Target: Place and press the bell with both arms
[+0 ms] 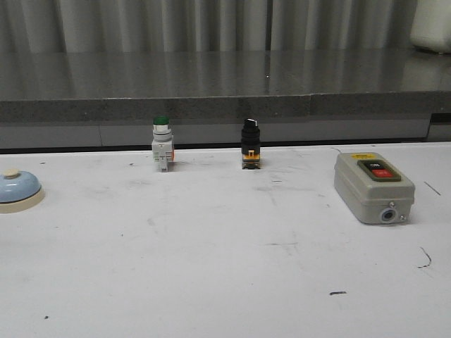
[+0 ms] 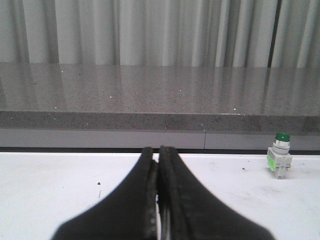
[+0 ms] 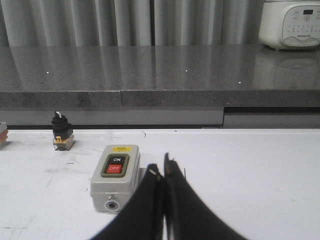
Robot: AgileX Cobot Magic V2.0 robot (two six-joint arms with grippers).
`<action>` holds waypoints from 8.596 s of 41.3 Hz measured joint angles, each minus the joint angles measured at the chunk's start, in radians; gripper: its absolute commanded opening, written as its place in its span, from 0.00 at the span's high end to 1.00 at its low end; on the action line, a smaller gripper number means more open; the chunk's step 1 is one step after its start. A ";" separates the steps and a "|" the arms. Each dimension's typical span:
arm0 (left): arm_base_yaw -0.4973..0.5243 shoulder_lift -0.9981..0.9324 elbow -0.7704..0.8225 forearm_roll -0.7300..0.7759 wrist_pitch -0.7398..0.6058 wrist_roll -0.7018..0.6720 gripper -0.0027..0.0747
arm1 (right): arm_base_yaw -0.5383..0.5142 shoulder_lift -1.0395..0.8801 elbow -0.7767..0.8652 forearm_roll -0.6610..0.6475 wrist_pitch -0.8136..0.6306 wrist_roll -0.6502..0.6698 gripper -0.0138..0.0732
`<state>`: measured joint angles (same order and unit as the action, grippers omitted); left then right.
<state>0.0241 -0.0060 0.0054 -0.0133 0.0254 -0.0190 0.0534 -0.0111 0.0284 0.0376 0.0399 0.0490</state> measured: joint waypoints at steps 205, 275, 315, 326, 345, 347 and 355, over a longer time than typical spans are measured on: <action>-0.104 1.965 -1.269 0.013 0.596 0.019 0.55 | 0.000 0.548 -0.644 -0.012 0.649 -0.037 0.24; -0.657 1.972 -1.384 -0.005 0.800 0.019 0.43 | 0.000 0.548 -0.644 -0.012 0.649 -0.037 0.24; -0.681 1.972 -1.384 -0.127 0.697 0.060 0.23 | 0.000 0.548 -0.644 -0.012 0.649 -0.037 0.24; -0.681 1.963 -1.384 -0.129 0.693 0.060 0.23 | 0.000 0.548 -0.644 -0.012 0.649 -0.037 0.24; -0.619 1.457 -1.174 -0.116 0.692 0.060 0.23 | 0.000 0.548 -0.644 -0.012 0.649 -0.037 0.24; -0.597 1.389 -1.132 -0.115 0.688 0.060 0.23 | 0.000 0.548 -0.644 -0.012 0.649 -0.037 0.24; -0.476 1.054 -0.953 -0.110 0.685 0.060 0.23 | 0.000 0.548 -0.644 -0.012 0.649 -0.037 0.24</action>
<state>-0.4520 1.0477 -0.9472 -0.1230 0.7108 0.0408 0.0534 0.5370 -0.6158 0.0252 0.6893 0.0115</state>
